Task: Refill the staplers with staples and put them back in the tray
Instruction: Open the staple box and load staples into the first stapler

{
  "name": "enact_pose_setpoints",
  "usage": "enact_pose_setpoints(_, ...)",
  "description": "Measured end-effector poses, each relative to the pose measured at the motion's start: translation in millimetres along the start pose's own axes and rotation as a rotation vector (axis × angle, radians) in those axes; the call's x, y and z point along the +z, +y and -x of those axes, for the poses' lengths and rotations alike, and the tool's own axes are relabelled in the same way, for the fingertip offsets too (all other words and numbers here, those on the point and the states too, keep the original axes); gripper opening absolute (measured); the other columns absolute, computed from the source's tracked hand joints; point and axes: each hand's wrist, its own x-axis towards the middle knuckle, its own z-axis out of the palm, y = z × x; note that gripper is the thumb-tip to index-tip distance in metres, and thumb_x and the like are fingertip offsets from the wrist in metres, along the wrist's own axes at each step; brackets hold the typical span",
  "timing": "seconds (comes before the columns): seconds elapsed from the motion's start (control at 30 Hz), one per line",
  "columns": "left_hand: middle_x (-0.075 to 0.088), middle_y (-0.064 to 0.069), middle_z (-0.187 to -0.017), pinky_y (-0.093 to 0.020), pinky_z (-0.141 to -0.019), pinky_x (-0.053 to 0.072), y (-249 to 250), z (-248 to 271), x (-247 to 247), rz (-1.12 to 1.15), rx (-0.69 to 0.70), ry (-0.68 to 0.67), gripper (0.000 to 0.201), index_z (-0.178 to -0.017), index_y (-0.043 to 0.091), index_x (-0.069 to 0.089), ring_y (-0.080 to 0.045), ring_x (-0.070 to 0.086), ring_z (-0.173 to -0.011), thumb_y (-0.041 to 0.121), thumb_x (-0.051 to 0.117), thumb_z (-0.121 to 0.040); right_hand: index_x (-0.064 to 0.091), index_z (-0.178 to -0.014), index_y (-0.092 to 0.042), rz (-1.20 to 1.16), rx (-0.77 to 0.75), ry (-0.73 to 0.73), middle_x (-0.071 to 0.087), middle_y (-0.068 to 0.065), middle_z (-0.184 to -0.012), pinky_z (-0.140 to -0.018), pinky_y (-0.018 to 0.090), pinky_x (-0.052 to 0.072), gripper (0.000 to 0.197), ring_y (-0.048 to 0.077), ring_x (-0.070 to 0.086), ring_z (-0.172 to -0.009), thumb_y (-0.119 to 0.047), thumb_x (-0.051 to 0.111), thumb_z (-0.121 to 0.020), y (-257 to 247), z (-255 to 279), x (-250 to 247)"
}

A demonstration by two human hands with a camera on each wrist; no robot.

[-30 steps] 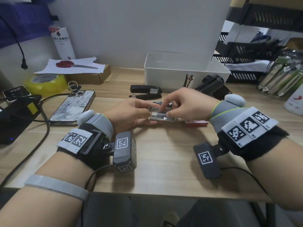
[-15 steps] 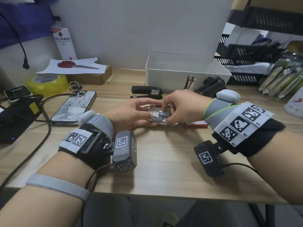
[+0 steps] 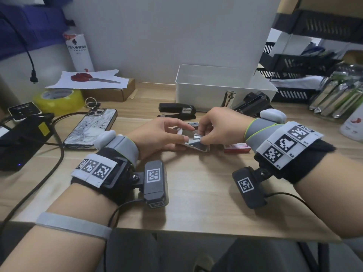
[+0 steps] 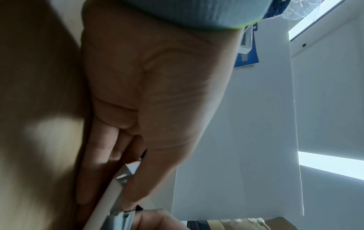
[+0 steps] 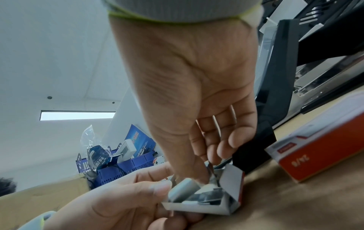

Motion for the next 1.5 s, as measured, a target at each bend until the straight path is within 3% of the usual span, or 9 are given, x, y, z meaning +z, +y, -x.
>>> enact_pose_setpoints(0.13,0.078,-0.004,-0.089,-0.042,-0.098,0.055,2,4,-2,-0.121,0.041,0.047,0.025,-0.108,0.020,0.078,-0.022,0.074,-0.094,0.007,0.075,-0.087,0.074,-0.086,-0.023,-0.027,-0.003,0.023,0.057,-0.012,-0.064,-0.054,0.019,0.038,0.010,0.002,0.051,-0.060,-0.027,0.069,-0.078,2,-1,1)
enact_pose_setpoints(0.33,0.079,0.000,-0.090,-0.041,-0.095,0.057,11,11,-10,-0.322,0.082,0.123,0.025,-0.106,0.031,0.079,-0.014,0.070,-0.083,0.031,0.082,-0.081,0.070,-0.085,-0.015,-0.354,0.017,0.026,0.073,-0.001,-0.068,-0.064,0.030,0.059,0.005,0.018,0.070,-0.062,-0.019,0.071,-0.083,7,-3,0)
enact_pose_setpoints(0.47,0.080,0.003,-0.096,-0.043,-0.100,0.054,19,11,-14,-0.421,0.123,0.231,0.032,-0.099,0.034,0.081,-0.016,0.073,-0.100,0.049,0.083,-0.071,0.069,-0.088,-0.008,-0.523,0.004,0.048,0.072,0.005,-0.069,-0.060,0.028,0.058,0.004,0.011,0.066,-0.058,-0.010,0.069,-0.085,2,-4,-6)
enact_pose_setpoints(0.57,0.080,-0.006,-0.097,-0.032,-0.090,0.054,27,6,-10,-0.281,0.175,0.238,0.027,-0.103,0.019,0.080,-0.014,0.071,-0.091,0.038,0.078,-0.084,0.069,-0.088,-0.006,-0.629,-0.009,0.100,0.069,0.010,-0.071,-0.061,0.030,0.061,0.005,0.017,0.064,-0.061,-0.010,0.072,-0.085,-2,-9,-11)
enact_pose_setpoints(0.67,0.077,-0.012,-0.095,-0.026,-0.079,0.061,35,0,-4,0.023,0.141,0.199,0.025,-0.104,0.005,0.076,-0.016,0.072,-0.081,0.026,0.070,-0.091,0.069,-0.085,-0.007,-0.674,-0.002,0.185,0.069,0.011,-0.072,-0.062,0.031,0.061,0.009,0.016,0.065,-0.060,-0.012,0.076,-0.082,-7,-18,-15)
enact_pose_setpoints(0.77,0.079,-0.012,-0.093,-0.022,-0.071,0.061,40,-6,-7,0.162,0.134,0.197,0.016,-0.099,0.005,0.075,-0.017,0.077,-0.082,0.019,0.070,-0.092,0.069,-0.085,-0.005,-0.697,0.004,0.215,0.070,0.010,-0.071,-0.058,0.023,0.056,0.012,0.011,0.065,-0.055,-0.014,0.077,-0.082,-10,-26,-20)
enact_pose_setpoints(1.13,0.076,-0.009,-0.084,-0.024,-0.073,0.061,22,-19,-23,0.286,0.200,0.135,0.007,-0.093,0.008,0.075,-0.016,0.073,-0.075,0.010,0.071,-0.087,0.066,-0.093,0.006,-0.854,-0.015,0.155,0.067,0.008,-0.069,-0.060,0.022,0.057,0.024,0.010,0.066,-0.060,-0.018,0.070,-0.090,-8,-30,-15)
enact_pose_setpoints(1.3,0.076,-0.005,-0.078,-0.021,-0.075,0.060,10,-22,-26,0.308,0.197,0.125,0.014,-0.079,0.014,0.080,-0.012,0.070,-0.071,0.009,0.069,-0.087,0.066,-0.098,-0.005,-0.701,-0.030,0.165,0.072,0.013,-0.077,-0.063,0.029,0.060,0.018,0.021,0.069,-0.065,-0.020,0.071,-0.088,-13,-36,-14)
enact_pose_setpoints(1.5,0.076,-0.006,-0.082,-0.019,-0.073,0.059,5,-26,-33,0.334,0.157,0.149,0.012,-0.082,0.013,0.082,-0.011,0.071,-0.074,0.016,0.077,-0.071,0.071,-0.091,-0.019,-0.290,-0.002,0.186,0.075,-0.001,-0.074,-0.064,0.028,0.059,0.009,0.017,0.073,-0.064,-0.026,0.071,-0.085,-21,-41,-23)
